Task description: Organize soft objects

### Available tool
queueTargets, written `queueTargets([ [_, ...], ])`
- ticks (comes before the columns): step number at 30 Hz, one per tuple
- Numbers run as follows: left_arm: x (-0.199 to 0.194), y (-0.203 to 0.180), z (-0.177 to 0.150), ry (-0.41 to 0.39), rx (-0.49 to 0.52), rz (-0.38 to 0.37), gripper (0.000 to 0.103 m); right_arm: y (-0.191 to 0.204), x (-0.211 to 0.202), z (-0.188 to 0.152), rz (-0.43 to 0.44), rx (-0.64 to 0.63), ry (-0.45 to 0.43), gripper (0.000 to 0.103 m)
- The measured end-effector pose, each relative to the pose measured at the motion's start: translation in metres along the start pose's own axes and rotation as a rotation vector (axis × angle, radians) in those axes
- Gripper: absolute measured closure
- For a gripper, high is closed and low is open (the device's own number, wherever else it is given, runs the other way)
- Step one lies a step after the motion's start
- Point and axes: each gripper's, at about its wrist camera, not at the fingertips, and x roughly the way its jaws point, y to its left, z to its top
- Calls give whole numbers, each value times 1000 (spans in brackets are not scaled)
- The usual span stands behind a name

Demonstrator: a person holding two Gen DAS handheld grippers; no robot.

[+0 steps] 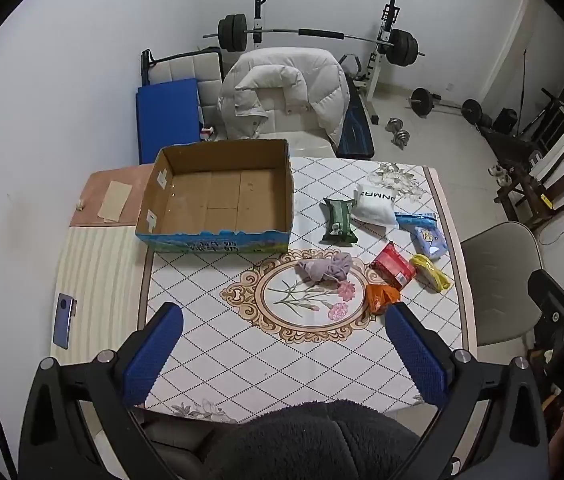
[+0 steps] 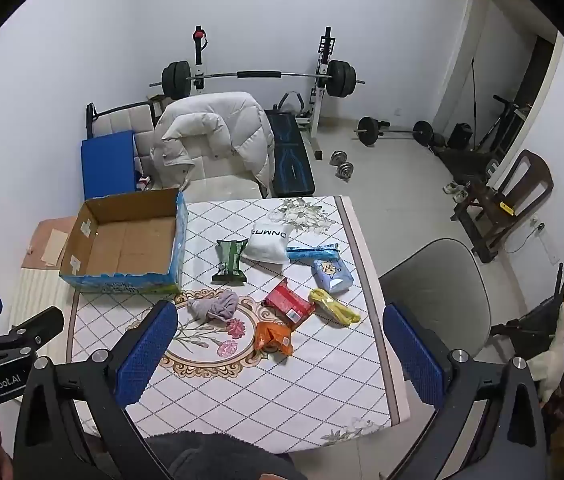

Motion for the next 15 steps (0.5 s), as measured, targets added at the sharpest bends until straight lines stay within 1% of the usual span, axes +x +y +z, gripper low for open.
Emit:
queueTargets([
  [1, 2, 1, 2, 30, -10, -13, 0, 0, 0, 0, -2, -3, 6, 0],
  [2, 2, 2, 2, 35, -14, -14, 0, 0, 1, 1, 0, -4, 8, 0],
  [6, 1, 0, 2, 31, -10, -5, 0, 1, 1, 1, 2, 1, 12, 0],
  [9, 7, 4, -3, 29, -8, 0, 0, 1, 1, 2, 3, 1, 15, 0],
  [15, 8, 8, 1, 32, -8, 3, 0, 3, 4, 3, 4, -1, 18, 0],
])
